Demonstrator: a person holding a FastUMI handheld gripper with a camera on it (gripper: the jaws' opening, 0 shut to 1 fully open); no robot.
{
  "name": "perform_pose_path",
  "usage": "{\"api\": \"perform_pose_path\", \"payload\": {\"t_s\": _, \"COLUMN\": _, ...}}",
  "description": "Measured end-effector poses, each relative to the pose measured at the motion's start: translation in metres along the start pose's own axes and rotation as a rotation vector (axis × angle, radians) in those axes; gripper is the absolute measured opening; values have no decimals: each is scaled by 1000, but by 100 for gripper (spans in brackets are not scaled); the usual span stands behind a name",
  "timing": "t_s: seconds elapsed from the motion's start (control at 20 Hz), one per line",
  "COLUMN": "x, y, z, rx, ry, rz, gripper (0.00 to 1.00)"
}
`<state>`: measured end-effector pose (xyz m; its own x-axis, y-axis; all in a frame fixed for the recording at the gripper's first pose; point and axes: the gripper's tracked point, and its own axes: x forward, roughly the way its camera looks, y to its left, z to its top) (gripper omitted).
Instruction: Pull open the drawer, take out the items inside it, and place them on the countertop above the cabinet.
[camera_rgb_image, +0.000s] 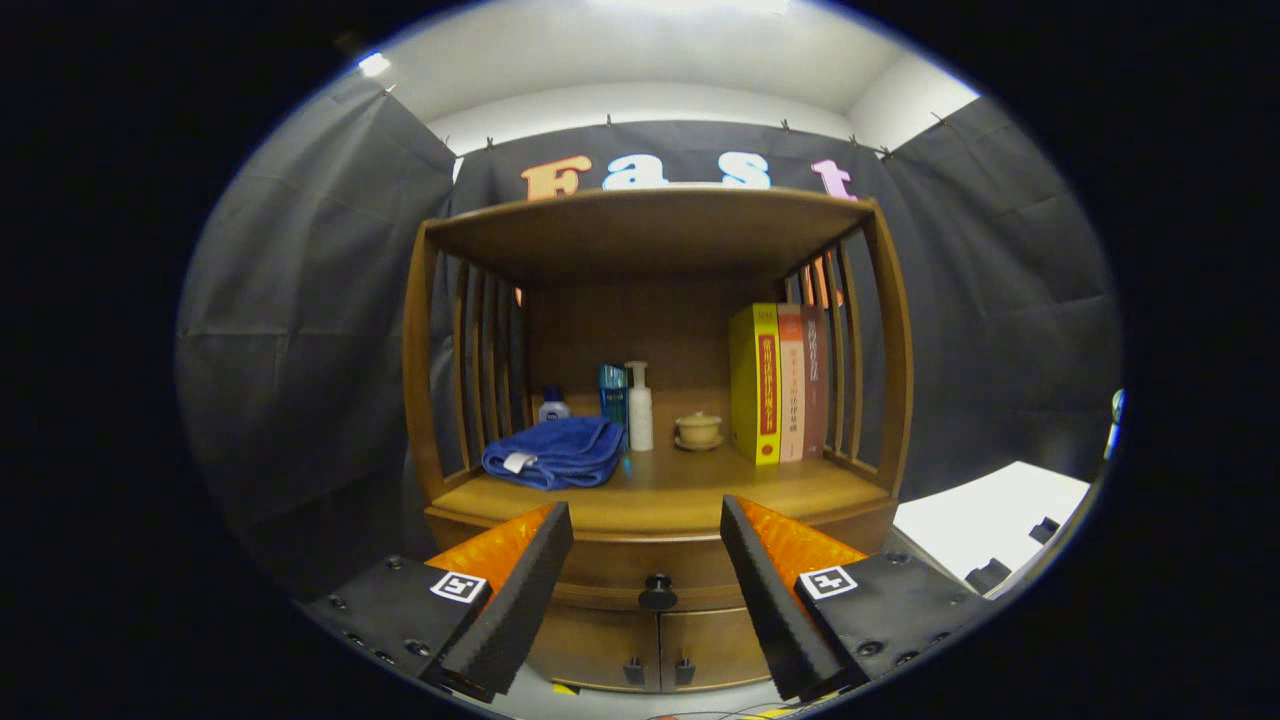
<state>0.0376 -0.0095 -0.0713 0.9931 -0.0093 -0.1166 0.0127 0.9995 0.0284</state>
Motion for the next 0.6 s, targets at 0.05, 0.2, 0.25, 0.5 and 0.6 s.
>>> {"api": "perform_pose_path", "payload": {"t_s": 0.05, "x": 5, "y": 1, "z": -11, "rx": 28, "ry": 25, "rz": 5, "gripper": 98}}
{"api": "perform_pose_path", "payload": {"t_s": 0.2, "x": 29, "y": -8, "z": -29, "rx": 43, "ry": 60, "rz": -12, "gripper": 98}}
{"api": "perform_pose_path", "payload": {"t_s": 0.25, "x": 36, "y": -9, "z": -39, "rx": 45, "ry": 74, "rz": -16, "gripper": 97}}
{"api": "perform_pose_path", "payload": {"t_s": 0.5, "x": 66, "y": -6, "z": -101, "rx": 40, "ry": 186, "rz": -11, "gripper": 96}}
{"api": "perform_pose_path", "payload": {"t_s": 0.6, "x": 77, "y": -6, "z": -121, "rx": 48, "ry": 217, "rz": -15, "gripper": 96}}
